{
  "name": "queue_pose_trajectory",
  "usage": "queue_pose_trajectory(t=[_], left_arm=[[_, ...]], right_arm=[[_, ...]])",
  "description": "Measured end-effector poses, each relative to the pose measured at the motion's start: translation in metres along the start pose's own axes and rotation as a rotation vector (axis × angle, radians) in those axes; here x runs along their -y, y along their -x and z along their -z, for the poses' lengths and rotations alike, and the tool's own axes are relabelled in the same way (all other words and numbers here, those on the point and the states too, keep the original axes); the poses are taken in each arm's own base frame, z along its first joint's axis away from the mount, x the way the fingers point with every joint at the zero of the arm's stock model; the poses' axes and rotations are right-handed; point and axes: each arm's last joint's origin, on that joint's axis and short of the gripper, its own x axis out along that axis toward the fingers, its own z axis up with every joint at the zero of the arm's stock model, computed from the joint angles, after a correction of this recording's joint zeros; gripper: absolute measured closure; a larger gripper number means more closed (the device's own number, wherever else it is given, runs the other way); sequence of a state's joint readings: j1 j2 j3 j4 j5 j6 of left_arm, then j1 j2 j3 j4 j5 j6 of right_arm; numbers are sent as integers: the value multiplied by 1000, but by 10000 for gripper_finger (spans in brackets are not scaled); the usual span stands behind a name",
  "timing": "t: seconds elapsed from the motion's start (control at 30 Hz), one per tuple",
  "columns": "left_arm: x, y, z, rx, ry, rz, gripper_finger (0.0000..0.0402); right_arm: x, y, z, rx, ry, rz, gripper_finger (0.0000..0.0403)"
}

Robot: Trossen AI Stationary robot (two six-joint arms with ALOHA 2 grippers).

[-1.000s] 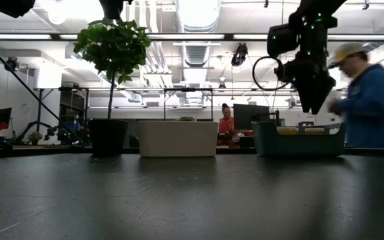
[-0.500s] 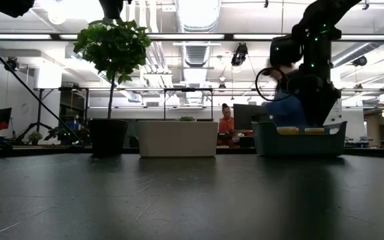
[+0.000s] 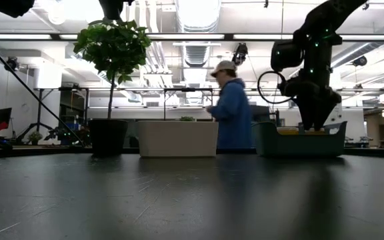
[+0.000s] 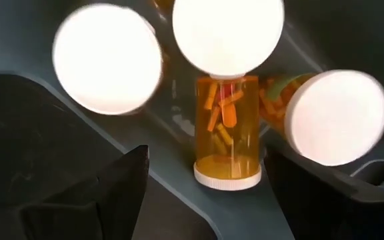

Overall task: Pick and place medicine bottles into bin by pill shape (circle, oval)
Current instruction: Adjust the orange capsule bottle

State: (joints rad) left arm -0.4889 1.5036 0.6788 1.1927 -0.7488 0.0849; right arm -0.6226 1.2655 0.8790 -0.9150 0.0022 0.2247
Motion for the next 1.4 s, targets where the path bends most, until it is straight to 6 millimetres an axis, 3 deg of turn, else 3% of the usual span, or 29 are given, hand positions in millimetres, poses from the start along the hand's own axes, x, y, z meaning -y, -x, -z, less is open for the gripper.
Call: queue_pose_trajectory(t=[0.53, 1.4], left_arm=[[0, 0, 0, 1, 1, 0, 132], [0, 0, 0, 1, 1, 0, 132]], right_arm=[[5, -15, 7, 24, -11, 101, 120], [6, -36, 14, 63, -11, 91, 133]])
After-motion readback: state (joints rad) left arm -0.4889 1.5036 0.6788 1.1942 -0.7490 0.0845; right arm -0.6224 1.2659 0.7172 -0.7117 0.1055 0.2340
